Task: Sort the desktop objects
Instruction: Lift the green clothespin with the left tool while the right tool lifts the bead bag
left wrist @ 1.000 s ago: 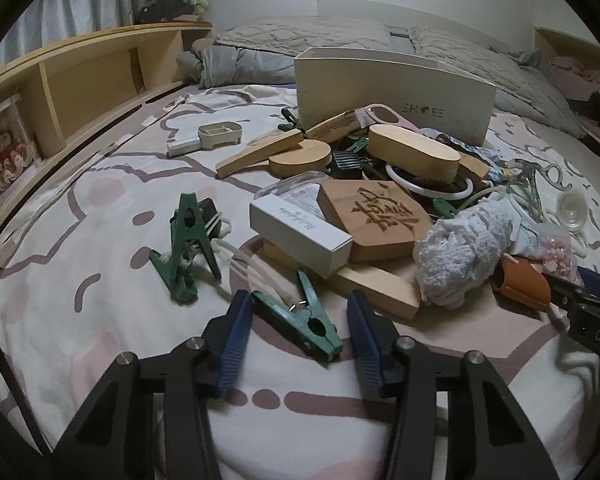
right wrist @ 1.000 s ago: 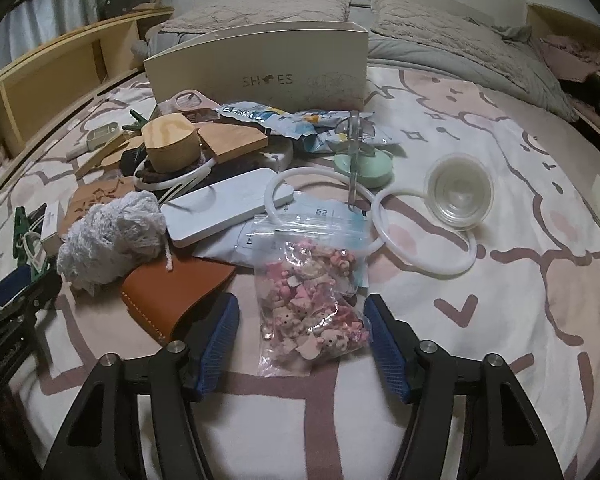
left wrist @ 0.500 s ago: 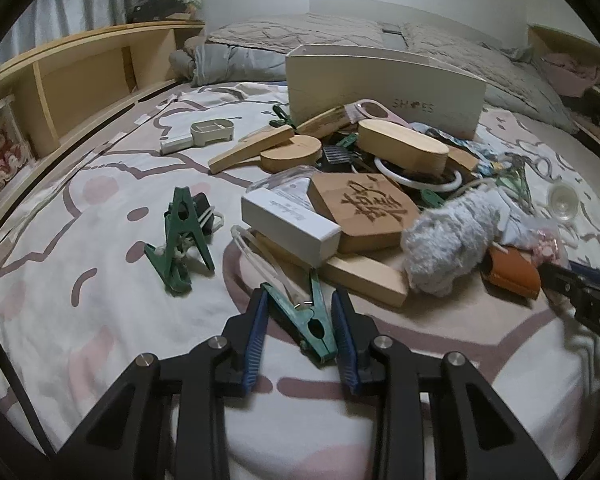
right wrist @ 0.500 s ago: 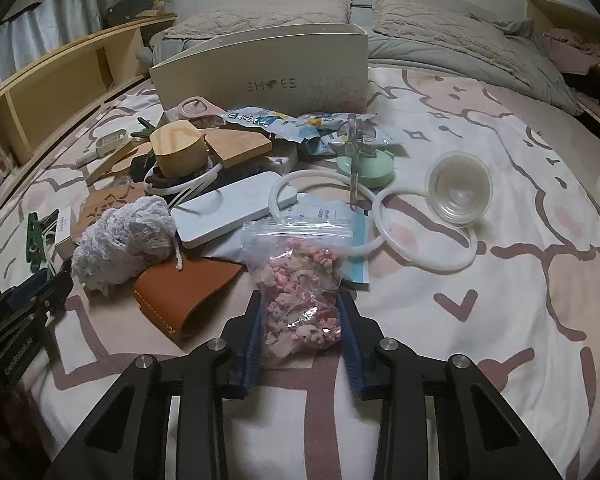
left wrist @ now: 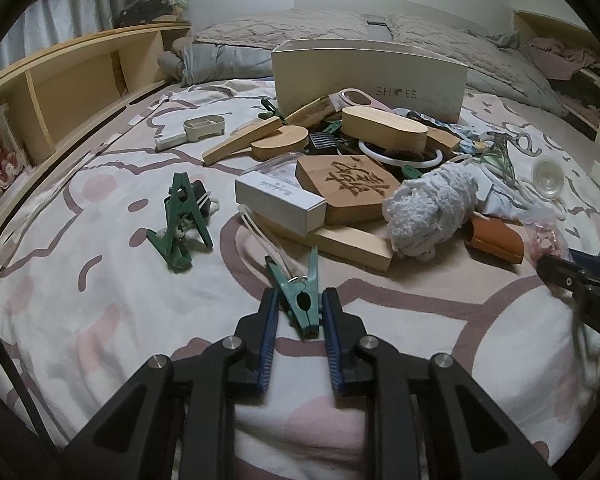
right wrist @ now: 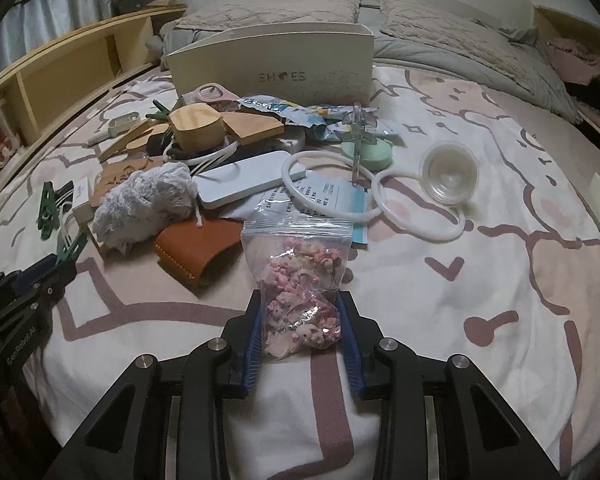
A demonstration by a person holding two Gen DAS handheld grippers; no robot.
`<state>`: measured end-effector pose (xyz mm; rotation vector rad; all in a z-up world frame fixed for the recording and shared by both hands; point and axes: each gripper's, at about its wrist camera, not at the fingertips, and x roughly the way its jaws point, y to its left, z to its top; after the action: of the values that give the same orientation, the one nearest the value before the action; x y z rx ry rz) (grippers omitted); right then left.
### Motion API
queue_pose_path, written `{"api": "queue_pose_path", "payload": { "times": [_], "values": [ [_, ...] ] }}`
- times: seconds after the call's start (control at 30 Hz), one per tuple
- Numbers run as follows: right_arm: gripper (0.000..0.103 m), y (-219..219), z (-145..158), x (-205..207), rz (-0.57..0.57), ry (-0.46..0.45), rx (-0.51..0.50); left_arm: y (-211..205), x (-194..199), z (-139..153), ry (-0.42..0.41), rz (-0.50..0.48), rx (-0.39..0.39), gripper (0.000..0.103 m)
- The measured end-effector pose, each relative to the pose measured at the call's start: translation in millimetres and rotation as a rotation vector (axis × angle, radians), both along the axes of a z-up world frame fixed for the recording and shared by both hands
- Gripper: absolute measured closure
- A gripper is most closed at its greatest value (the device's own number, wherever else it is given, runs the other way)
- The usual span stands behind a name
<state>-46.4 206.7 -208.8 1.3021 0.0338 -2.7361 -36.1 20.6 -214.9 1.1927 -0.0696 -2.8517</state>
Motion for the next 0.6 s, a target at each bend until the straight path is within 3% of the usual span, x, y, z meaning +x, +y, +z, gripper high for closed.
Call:
{"api": "queue_pose_path", "payload": {
  "times": [0.13, 0.2, 0.27, 0.6],
  "values": [
    [0.065, -1, -1, -4, -0.005, 0.005, 0.01, 2, -2, -1, 0.002, 0.005, -0.002, 0.073],
    [0.05, -3, -2, -7, -0.006, 0.003, 0.011, 3, -3, -1, 0.004, 0.007, -0.004, 0.07],
    [0.043, -4, -2, -10, -0.01, 0.005, 0.011, 5, -5, -1, 0.005, 0.009, -0.009, 0.065],
    [0.042, -1, -4, -22, -0.025, 0.0, 0.003, 2, -21, -2, 0.016, 0.044, -0.004, 0.063]
  ]
}}
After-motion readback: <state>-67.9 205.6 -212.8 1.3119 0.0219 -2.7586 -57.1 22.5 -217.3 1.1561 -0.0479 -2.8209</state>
